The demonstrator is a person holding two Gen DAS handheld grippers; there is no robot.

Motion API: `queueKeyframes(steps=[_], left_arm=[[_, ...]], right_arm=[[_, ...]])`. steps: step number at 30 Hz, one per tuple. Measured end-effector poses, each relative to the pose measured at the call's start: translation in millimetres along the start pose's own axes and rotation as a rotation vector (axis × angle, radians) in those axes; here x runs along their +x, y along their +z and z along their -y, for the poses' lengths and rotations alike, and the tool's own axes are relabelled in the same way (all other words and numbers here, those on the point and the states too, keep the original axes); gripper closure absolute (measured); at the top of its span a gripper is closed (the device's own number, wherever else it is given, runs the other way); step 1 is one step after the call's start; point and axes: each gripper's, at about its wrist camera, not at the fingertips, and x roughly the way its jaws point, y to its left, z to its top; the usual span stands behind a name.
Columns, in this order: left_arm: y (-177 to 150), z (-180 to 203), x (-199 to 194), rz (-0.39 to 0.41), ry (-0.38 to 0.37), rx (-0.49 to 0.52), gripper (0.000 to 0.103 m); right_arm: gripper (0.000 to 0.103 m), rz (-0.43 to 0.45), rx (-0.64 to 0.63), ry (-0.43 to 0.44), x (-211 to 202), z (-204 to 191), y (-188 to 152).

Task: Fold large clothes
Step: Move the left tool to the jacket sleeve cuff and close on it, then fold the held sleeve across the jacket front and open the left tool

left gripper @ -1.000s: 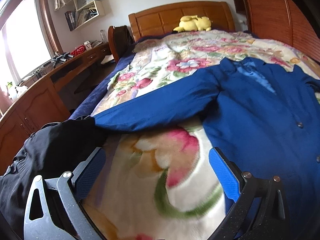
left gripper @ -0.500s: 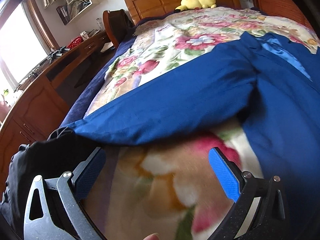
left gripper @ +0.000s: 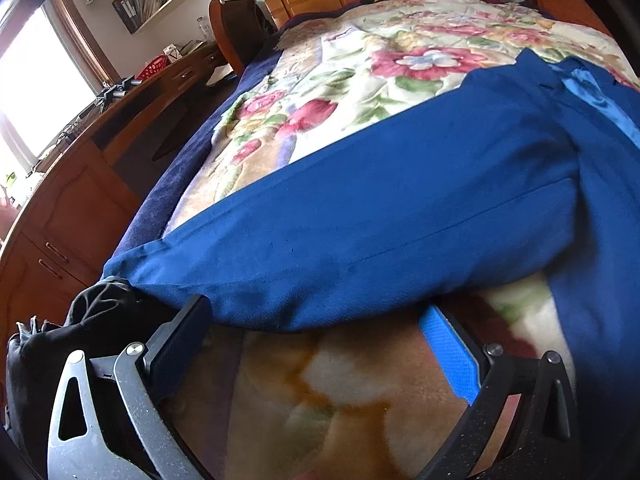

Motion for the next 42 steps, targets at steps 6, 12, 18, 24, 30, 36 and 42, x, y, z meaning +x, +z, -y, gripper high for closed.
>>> queueKeyframes(steps=[6, 12, 18, 24, 30, 36, 42], left_arm=[[-1, -1, -1, 0.021, -0.014, 0.028, 0.035], [4, -4, -8, 0.032, -0.035, 0.047, 0.089], [19, -7, -41, 0.120, -0.042, 0.004, 0.099], [30, 10, -82, 0.199, -0.114, -0.023, 0.100], [38, 49, -134, 0.277, -0.207, 0.027, 0.100], [41, 92, -172, 0.301, -0.281, 0.072, 0.100], [34, 122, -182, 0.257, -0.294, 0.113, 0.100]], right_arm=[[0.000, -0.002, -0.006, -0.001, 0, 1, -1], [0.000, -0.014, 0.015, 0.034, 3, 5, -2], [0.000, -0.002, 0.018, 0.034, -4, 9, -2], [0.000, 0.010, 0.047, 0.012, -19, 21, -9], [0.000, -0.006, 0.126, -0.040, -36, 42, -29], [0.000, -0.003, 0.146, -0.076, -50, 44, -38], [0.000, -0.001, 0.177, -0.055, -61, 43, -46]])
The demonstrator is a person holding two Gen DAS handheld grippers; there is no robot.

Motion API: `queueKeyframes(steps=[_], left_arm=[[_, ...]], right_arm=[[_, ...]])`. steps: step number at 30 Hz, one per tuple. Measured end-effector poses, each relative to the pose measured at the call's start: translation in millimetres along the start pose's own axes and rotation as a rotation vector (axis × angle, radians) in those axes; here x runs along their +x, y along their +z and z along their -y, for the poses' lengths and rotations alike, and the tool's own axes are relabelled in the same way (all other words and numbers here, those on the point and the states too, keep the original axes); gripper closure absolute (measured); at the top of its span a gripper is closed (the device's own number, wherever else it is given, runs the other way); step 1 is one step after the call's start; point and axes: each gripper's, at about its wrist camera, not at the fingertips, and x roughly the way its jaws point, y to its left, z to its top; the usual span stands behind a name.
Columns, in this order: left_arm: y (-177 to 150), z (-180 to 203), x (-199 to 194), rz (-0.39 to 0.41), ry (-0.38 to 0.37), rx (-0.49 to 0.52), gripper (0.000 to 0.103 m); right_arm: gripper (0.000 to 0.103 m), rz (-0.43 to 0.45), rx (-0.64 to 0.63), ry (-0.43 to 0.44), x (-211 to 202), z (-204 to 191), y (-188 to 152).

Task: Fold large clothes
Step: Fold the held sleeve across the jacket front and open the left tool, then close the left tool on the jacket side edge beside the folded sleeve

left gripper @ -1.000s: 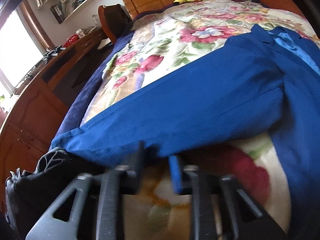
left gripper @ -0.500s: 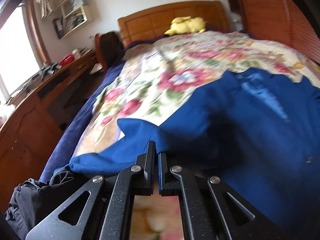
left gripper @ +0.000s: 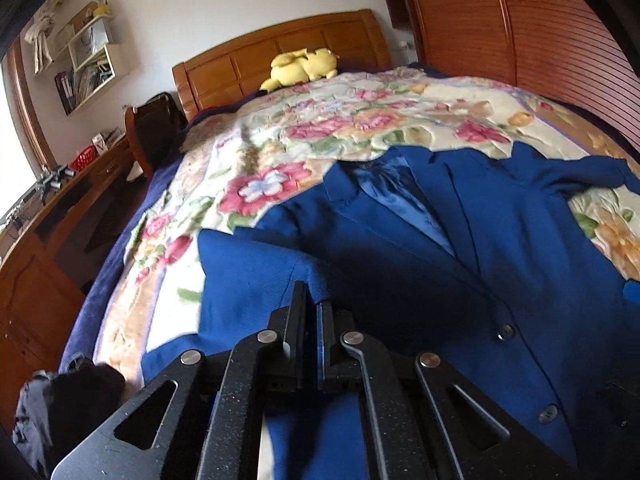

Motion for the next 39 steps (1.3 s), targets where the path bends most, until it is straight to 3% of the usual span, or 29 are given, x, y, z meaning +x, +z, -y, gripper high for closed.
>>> queueKeyframes(steps=[4, 8, 11, 15, 26, 39], left_arm=[[-20, -1, 0, -0.038, -0.041, -0.011, 0.090], [-46, -13, -11, -0.050, -0.077, -0.043, 0.066], [-64, -26, -23, -0.049, -0.088, -0.066, 0.063], [-84, -49, -34, -0.039, -0.057, -0.089, 0.026], [-122, -121, -5, -0.108, 0.086, -0.195, 0.025], [-140, -154, 45, -0.203, 0.118, -0.284, 0.025]], right_arm=[[0.000, 0.011, -0.025, 0.002, -9, 0, -3], [0.000, 0.015, -0.021, 0.022, -9, 3, -2], [0.000, 0.017, -0.017, 0.042, -7, 3, 0], [0.000, 0.018, -0.033, 0.063, -1, -5, 3], [0.000, 0.018, -0.088, 0.107, 4, -30, 3], [0.002, -0.013, -0.144, 0.117, 24, -42, 4]])
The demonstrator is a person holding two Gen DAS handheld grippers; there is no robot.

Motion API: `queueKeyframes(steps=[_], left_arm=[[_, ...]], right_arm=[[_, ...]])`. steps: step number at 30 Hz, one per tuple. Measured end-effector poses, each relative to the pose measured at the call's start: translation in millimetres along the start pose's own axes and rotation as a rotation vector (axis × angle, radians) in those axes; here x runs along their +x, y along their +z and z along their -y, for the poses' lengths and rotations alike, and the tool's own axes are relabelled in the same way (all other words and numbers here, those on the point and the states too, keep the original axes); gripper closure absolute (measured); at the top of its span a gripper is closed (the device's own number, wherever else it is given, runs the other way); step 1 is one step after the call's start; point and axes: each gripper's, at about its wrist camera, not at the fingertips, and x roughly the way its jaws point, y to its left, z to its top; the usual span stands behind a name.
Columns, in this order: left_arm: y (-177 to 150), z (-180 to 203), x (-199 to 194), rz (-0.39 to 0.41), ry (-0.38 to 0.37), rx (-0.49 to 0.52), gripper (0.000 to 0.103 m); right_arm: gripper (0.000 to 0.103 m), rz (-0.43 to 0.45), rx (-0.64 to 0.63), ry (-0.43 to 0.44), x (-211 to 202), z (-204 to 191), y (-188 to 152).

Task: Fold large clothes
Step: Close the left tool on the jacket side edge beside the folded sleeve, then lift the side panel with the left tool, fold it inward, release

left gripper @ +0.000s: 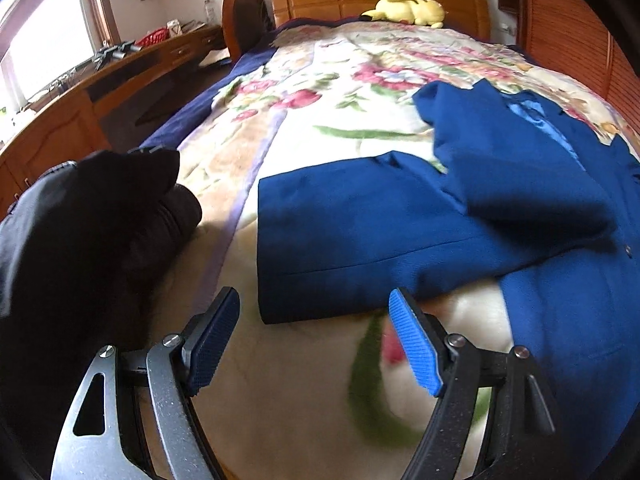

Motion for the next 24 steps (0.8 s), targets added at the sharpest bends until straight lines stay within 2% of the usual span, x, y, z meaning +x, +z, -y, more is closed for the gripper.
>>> queueKeyframes(steps=[8, 9, 13, 14, 15, 18, 21, 24], left_arm=[[-1, -6, 13, -0.047, -0.068, -0.058, 0.025], [-1, -6, 14, -0.051, -0.073, -0.064, 0.028], [0, -5, 19, -0.070, -0.092, -0.074, 0.043], [0, -4, 20, -0.075, -0.100, -0.072, 0.052], [1, -4, 19, -0.076, -0.115, -0.073, 0.068], [3, 4, 12, -0.065, -0.127, -0.054, 0.086], [10, 21, -11, -0.013, -0.087, 0.011, 0.092], [21, 35, -37, 0.050, -0.094, 0.036, 0.093]], right_arm=[[0.002, -0.001, -0.012, 0.009, 2, -2, 2], [0.002, -0.001, -0.012, 0.009, 2, -1, 2], [0.002, 0.002, -0.006, 0.007, 1, 0, 1], [0.002, 0.003, -0.004, 0.008, 1, -1, 1], [0.002, 0.004, -0.004, 0.008, 0, 0, 1], [0.002, 0.009, -0.006, 0.009, -3, -1, 1], [0.002, 0.015, -0.006, 0.005, -6, 1, 0], [0.002, 0.024, 0.003, 0.003, -10, 5, 1]])
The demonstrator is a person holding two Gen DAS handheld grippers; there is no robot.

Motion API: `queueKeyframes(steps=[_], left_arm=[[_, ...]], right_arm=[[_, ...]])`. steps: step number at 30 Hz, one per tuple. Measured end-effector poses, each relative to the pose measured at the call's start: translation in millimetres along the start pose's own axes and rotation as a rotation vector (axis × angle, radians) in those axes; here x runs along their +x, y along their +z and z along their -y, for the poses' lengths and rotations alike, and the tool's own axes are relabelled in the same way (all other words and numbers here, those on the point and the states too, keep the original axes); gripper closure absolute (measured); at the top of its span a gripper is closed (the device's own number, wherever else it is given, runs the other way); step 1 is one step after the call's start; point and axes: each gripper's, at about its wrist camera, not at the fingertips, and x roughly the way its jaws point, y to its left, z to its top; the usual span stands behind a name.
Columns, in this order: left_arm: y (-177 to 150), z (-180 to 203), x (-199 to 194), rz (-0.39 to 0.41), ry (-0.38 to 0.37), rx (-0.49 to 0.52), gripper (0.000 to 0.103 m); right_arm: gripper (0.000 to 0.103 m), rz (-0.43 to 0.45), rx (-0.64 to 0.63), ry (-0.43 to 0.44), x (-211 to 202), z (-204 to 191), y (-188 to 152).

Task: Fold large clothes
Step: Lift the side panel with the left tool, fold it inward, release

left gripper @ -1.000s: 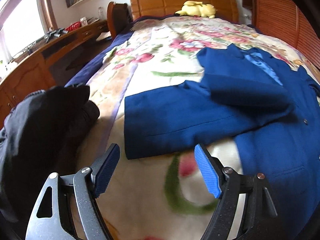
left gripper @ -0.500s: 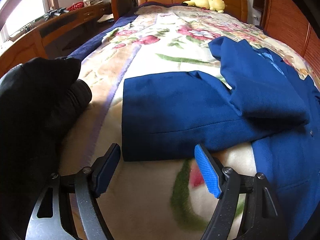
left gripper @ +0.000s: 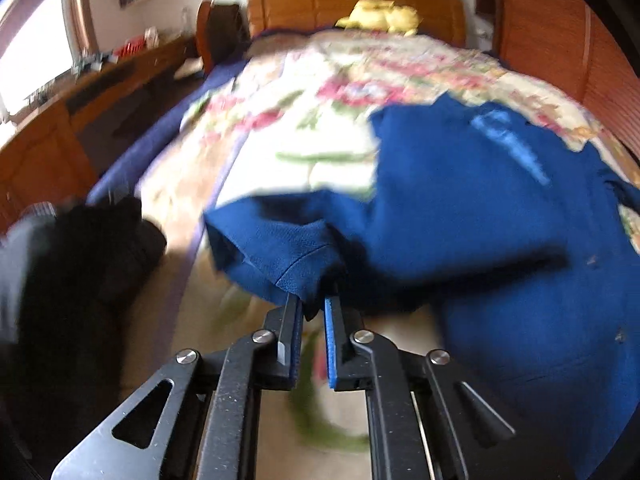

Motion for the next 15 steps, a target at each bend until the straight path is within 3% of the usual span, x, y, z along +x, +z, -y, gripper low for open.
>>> queueKeyframes(steps=[7, 15], left_arm=[[40, 60, -70, 0.161, -0.040, 0.084, 0.096], [72, 131, -118, 0.259, -0.104, 0.186, 0.096]], right_arm=[[0.002, 0.021, 0.008, -0.034, -12, 10, -2], [0.002, 0.034, 0.028, -0.083, -27, 28, -7]])
